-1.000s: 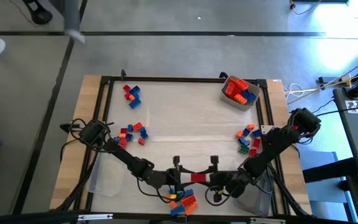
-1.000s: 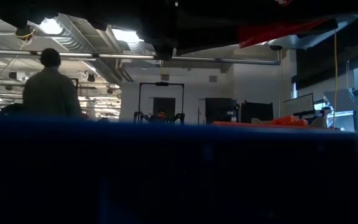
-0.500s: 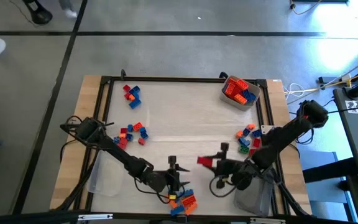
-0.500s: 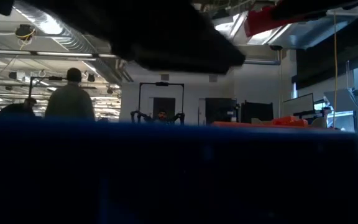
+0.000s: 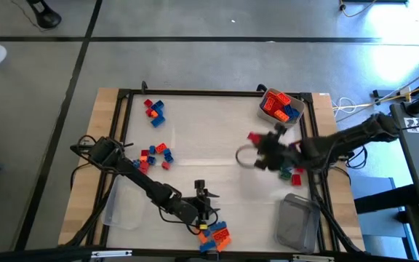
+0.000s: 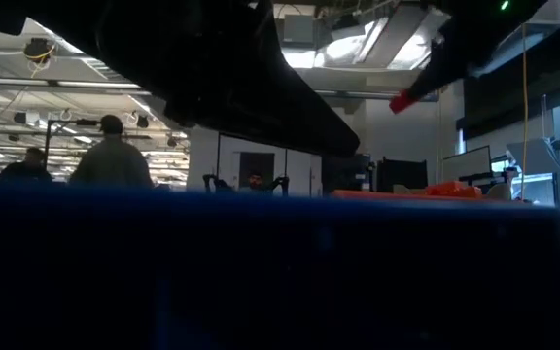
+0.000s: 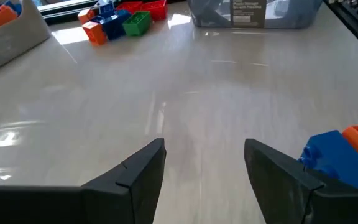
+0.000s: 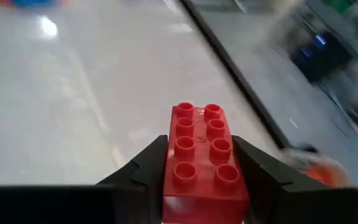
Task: Sort blocks by size
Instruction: Put the red game piece into the gray bin
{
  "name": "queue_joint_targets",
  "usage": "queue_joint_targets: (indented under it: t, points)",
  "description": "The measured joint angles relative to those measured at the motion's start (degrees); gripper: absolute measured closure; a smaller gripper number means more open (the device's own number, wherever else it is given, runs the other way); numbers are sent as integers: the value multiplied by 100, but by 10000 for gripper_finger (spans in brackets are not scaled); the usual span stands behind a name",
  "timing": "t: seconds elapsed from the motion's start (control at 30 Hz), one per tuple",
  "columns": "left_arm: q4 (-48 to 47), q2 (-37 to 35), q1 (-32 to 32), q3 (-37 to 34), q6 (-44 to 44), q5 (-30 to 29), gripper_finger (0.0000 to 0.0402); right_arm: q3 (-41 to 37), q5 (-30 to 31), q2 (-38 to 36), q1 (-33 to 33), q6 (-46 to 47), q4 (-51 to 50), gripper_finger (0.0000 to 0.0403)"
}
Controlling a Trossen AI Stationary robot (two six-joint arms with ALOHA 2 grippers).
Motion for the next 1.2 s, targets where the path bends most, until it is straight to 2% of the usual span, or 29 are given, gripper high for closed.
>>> queue_joint_targets:
  t: [0.23,0.4,0.63,0.87,1.1,1.2]
  points:
    - [5,0,-2,-60,-54,0,194,-2,-247,-150,-1727,-153,-652,257]
    - [6,0,-2,-62,-68,0,194,-7,-764,-118,-2915,-167,-533,256]
    - [4,0,-2,-62,-68,0,194,-7,-1280,-94,-4222,57,-263,256]
    - [6,2,-2,-62,-71,0,194,-11,-1855,82,-4972,524,288,256]
    - [8,2,-2,-62,-83,0,194,-11,-1895,728,-5308,783,645,255]
    - [7,4,-2,-62,-83,0,194,-11,-1652,1016,-5288,833,904,255]
